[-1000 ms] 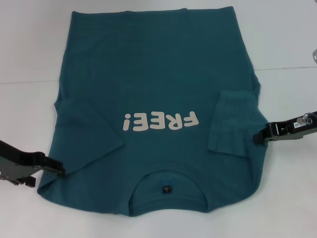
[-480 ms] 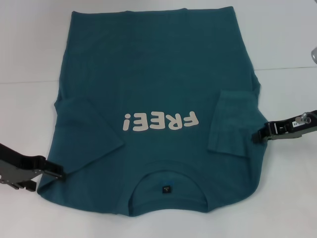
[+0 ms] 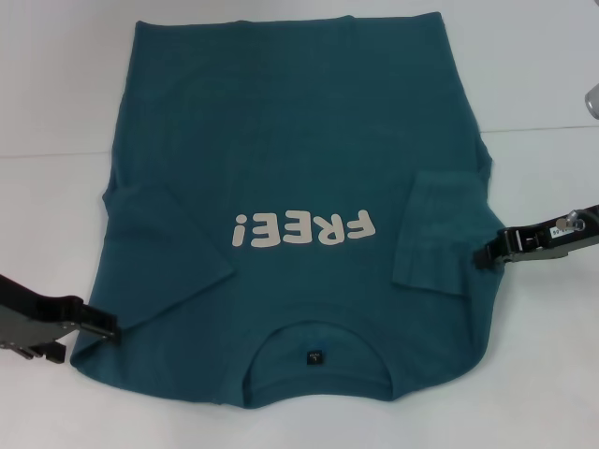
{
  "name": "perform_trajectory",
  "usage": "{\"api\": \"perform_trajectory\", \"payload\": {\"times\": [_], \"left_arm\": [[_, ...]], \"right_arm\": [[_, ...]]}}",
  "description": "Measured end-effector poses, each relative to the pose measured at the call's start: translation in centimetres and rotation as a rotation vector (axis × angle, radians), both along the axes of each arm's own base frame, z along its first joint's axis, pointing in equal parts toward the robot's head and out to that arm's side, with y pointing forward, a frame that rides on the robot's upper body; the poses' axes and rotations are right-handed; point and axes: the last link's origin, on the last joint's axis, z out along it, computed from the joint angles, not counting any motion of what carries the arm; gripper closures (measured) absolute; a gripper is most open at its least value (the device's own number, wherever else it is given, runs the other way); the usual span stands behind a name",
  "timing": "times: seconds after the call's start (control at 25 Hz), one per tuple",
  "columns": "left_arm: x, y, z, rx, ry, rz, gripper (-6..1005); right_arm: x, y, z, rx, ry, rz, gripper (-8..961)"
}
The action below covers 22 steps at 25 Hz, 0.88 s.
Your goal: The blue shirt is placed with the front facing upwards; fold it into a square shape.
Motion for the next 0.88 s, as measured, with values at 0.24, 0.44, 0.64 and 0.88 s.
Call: {"api": "perform_trajectory", "payload": {"times": [0.24,0.44,0.64,0.88], "left_arm": [[0.09,0.13,0.00,0.001,0.004,-0.008,132],[0.05,0.14,-0.12,-0.003,0.009,-0.010,132],[-0.04,0.10,-0.49,-0.014,0.011,-0.014,133],[-0.10,0.20,-0.56,-0.007,0.013,-0.019,133]], "right_arm": [[0.13,-0.10,0.00,0.000,0.000,-0.002,915],[0.20,-0.13,0.04,0.002,0.001,-0.004,917],[0.18,-0.14,0.01,0.000,0.001,-0.004,916],[0.12,-0.14,-0.08,-0.003,0.002,-0.003,916]]}}
